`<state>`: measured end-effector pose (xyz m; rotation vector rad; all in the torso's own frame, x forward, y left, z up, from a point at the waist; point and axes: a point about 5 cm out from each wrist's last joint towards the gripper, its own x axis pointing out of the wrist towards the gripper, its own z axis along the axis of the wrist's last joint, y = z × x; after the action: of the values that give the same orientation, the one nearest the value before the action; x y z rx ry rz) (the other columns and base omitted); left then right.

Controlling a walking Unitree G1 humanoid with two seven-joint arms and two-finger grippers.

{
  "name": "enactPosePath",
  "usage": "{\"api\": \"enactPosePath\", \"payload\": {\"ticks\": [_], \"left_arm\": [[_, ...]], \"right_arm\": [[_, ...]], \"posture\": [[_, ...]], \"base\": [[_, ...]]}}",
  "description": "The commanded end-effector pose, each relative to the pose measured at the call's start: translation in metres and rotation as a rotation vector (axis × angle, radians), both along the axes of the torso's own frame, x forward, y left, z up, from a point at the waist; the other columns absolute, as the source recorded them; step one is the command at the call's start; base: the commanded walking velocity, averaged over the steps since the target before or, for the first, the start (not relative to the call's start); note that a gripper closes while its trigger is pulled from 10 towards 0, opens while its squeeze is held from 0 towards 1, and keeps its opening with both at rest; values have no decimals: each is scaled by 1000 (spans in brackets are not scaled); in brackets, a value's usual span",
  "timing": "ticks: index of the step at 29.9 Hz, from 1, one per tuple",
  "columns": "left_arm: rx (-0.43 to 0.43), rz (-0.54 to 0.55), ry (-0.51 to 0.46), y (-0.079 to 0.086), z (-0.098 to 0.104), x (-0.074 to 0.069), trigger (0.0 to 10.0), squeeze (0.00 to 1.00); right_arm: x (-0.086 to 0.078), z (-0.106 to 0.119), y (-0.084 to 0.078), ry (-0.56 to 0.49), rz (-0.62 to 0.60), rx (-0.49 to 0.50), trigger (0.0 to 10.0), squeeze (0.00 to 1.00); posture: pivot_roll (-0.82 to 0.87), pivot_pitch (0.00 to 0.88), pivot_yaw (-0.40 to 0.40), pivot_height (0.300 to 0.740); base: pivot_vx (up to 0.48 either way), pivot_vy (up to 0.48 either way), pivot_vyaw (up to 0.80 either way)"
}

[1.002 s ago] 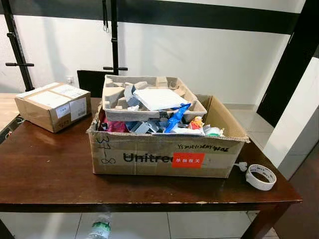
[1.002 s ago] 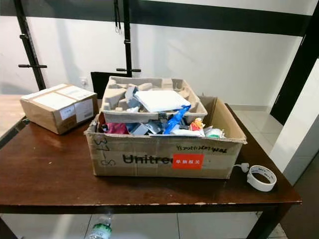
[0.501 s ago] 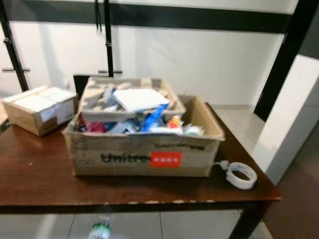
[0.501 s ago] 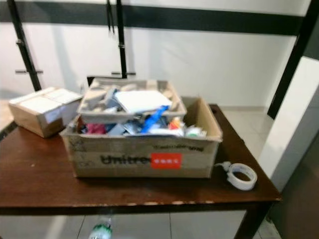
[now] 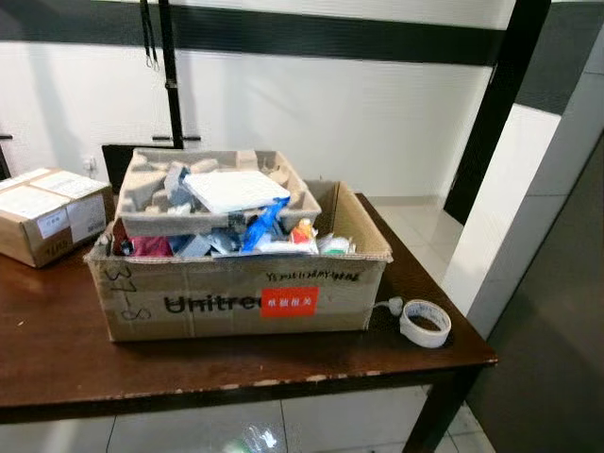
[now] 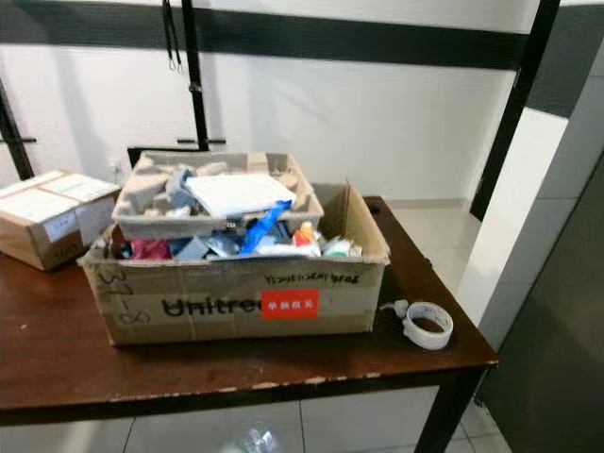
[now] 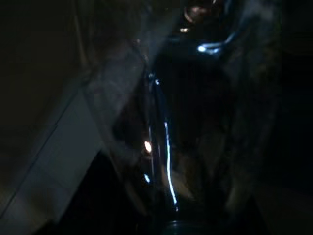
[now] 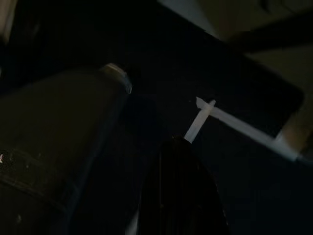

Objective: Picking trash to rubbish bin

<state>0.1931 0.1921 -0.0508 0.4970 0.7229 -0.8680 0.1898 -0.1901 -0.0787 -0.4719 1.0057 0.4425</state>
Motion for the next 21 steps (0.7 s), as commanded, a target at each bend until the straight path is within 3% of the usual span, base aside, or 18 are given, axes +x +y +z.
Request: {"api": "enactPosePath", "payload": {"ticks": [1, 4, 8, 12, 13, 15, 16, 17, 18, 19, 21], "left_arm": [[-42, -148, 56, -5, 5, -5, 10000, 0], [-56, -238, 116, -8, 6, -3, 10000, 0], [-62, -289, 113, -9, 10, 3, 10000, 0], [-136, -375, 53, -2, 55, 24, 10000, 0], [-136, -375, 53, -2, 55, 24, 10000, 0], [-171, -409, 38, -3, 77, 28, 10000, 0], [-171, -409, 38, -3, 77, 28, 10000, 0], [-193, -434, 25, -4, 95, 33, 10000, 0], [-193, -434, 25, -4, 95, 33, 10000, 0], [-215, -490, -25, -5, 133, 44, 10000, 0], [-211, -518, -53, -5, 149, 49, 10000, 0]], "right_arm": [[-2, 0, -4, 31, 81, -18, 10000, 0], [1, 4, -9, 54, 150, -24, 10000, 0], [5, 8, -19, 73, 176, -36, 10000, 0], [11, 16, -33, 81, 177, -30, 10000, 0], [11, 16, -33, 81, 177, -30, 10000, 0], [13, 18, -36, 89, 186, -20, 10000, 0], [13, 18, -36, 89, 186, -20, 10000, 0], [13, 19, -37, 99, 206, -14, 10000, 0], [13, 19, -37, 99, 206, -14, 10000, 0], [13, 21, -39, 113, 228, -3, 10000, 0], [14, 21, -38, 117, 232, 2, 10000, 0]], "posture": [[-44, 88, -50, 740], [-45, 90, -49, 740], [-42, 92, -51, 740], [-41, 93, -52, 740], [-41, 93, -52, 740], [-41, 93, -52, 740], [-41, 93, -52, 740], [-41, 93, -52, 740], [-41, 93, -52, 740], [-46, 93, -48, 740], [-44, 93, -48, 740]], "base": [[0, 0, 0], [0, 0, 0], [0, 0, 0], [0, 0, 0], [0, 0, 0], [0, 0, 0], [0, 0, 0], [0, 0, 0], [0, 0, 0], [0, 0, 0], [0, 0, 0]]}}
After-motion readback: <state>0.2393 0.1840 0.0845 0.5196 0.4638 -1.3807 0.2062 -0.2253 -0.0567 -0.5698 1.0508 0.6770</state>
